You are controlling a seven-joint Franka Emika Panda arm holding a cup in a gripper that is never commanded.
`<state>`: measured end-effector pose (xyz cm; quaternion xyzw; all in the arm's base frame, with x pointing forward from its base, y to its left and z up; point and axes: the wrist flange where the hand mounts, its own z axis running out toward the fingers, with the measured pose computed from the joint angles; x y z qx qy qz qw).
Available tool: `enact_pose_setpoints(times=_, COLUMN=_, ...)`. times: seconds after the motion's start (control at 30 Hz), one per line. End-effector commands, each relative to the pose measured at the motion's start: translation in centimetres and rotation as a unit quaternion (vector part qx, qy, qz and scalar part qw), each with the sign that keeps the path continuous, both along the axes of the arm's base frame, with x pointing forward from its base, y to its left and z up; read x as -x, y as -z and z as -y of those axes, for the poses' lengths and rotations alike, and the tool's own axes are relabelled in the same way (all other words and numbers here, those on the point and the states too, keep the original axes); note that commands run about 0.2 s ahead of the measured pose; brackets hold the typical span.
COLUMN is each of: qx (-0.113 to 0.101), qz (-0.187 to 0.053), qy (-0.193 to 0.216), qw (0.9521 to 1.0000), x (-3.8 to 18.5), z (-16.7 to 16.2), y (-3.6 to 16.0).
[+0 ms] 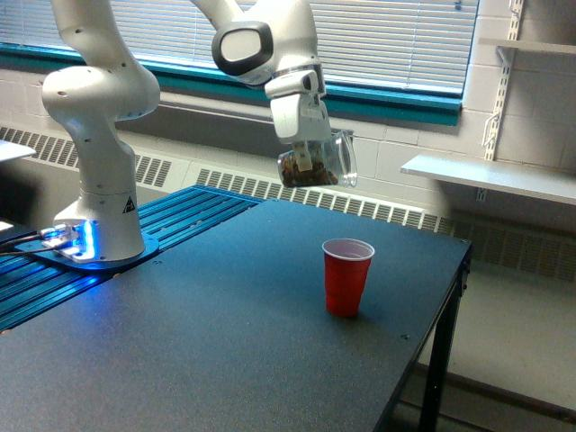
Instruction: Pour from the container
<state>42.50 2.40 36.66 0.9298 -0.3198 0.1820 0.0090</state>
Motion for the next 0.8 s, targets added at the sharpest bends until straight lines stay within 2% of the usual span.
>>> enact_pose_setpoints(times=0.03, qx=0.004, qz=-0.007, qy=0.021, qw=0.9997, x=-0.2, z=-0.1, y=0.4)
enact_pose_setpoints(times=0.8, qx=0.042, qz=-0.059, qy=0.025, qw=0.9971, x=-0.9, z=-0.5, y=2.5)
